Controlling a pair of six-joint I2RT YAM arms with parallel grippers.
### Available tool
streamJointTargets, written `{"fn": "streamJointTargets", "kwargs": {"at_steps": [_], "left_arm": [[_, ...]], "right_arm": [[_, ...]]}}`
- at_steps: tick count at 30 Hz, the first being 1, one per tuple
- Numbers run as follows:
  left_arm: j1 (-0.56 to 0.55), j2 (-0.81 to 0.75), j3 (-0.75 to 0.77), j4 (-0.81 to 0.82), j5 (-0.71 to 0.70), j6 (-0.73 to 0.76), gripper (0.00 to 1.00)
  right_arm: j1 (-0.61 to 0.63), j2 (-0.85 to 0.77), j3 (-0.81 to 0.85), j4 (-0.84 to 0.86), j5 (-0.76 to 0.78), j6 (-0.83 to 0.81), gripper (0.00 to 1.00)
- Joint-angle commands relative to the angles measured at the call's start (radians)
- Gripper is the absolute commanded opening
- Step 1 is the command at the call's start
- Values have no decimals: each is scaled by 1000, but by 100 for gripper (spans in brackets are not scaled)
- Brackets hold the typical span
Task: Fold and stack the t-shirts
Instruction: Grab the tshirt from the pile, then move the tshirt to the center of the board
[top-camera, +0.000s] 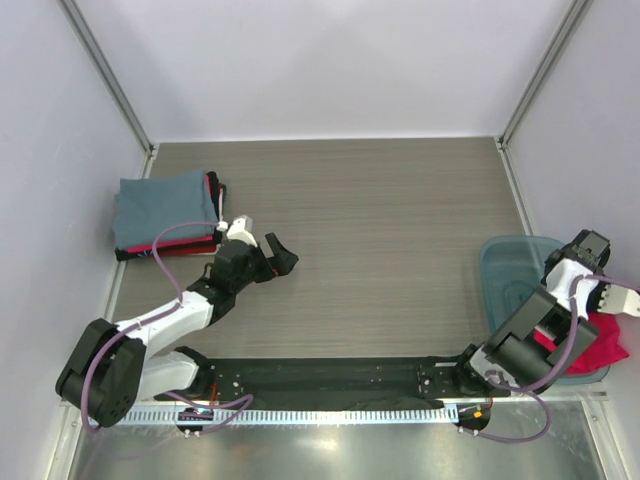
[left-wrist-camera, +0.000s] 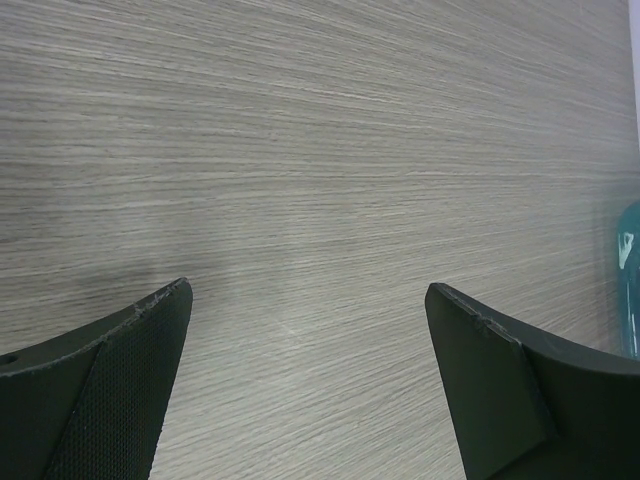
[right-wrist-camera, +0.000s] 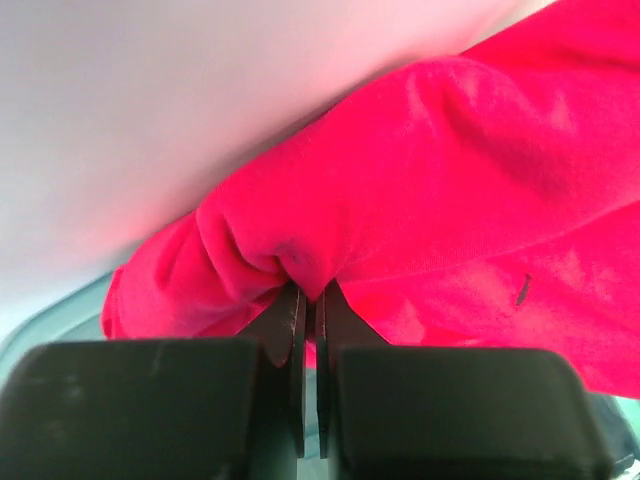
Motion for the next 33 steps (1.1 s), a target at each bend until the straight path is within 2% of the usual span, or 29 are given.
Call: {"fn": "streamJointTargets", "kwargs": {"at_steps": [1,3,4,5,8,9,10,13,14,15,16,18,19,21,23,26,28,29,30,32,33], "left_arm": [[-2,-20,25,37,-20,15,100],[-4,-24,25,37,-17,13,99],[-2,-24,25,37,-12,12,100],[-4,-24,27,39,-12,12,99],[-2,-24,28,37,-9,10,100],[-2,-25,28,37,-11,10,100],[-2,-27,28,37,-8,8,100],[-4,-28,31,34,-1,10,100],[-2,-31,30,34,-1,8,100],[-2,-34,31,30,-1,10,100],[-2,-40,31,28,-4,10,100],[-4,-51,31,22,-6,12,100],[-4,-62,30,19,-15,15,100],[-4,-76,30,5,-26,21,100],[-2,-99,30,-7,-49,27,99],[-2,-128,31,-38,-101,44,100],[-4,-139,34,-62,-130,53,100],[-2,-149,37,-75,-144,54,100],[-4,-154,43,-96,-170,56,100],[-4,-163,51,-119,-199,62,99],[-2,-175,56,-139,-217,64,100]], "right_arm": [[-12,-118,-12,27,67,-1,1],[-10,-210,-22,91,16,-49,1],[-10,-283,-40,123,-66,-128,1],[-10,-283,-45,151,-67,-159,1],[-6,-426,-54,252,-324,-232,1],[-3,-461,-49,295,-510,-225,1],[4,-513,-40,336,-610,-222,2],[72,-549,18,476,-909,-128,7],[111,-544,44,502,-955,-108,8],[170,-535,76,527,-969,-118,10],[311,-521,153,525,-943,-139,10],[489,-460,222,512,-900,-222,10],[657,-433,291,499,-874,-251,9],[788,-331,400,432,-845,-337,1],[958,-262,451,395,-808,-376,1],[1138,-233,466,438,-800,-449,1],[1195,-185,475,439,-864,-529,11],[1217,-167,477,430,-899,-556,22],[1232,-130,478,401,-973,-575,52],[1234,-103,472,354,-980,-610,62],[1235,-96,462,322,-963,-621,71]]}}
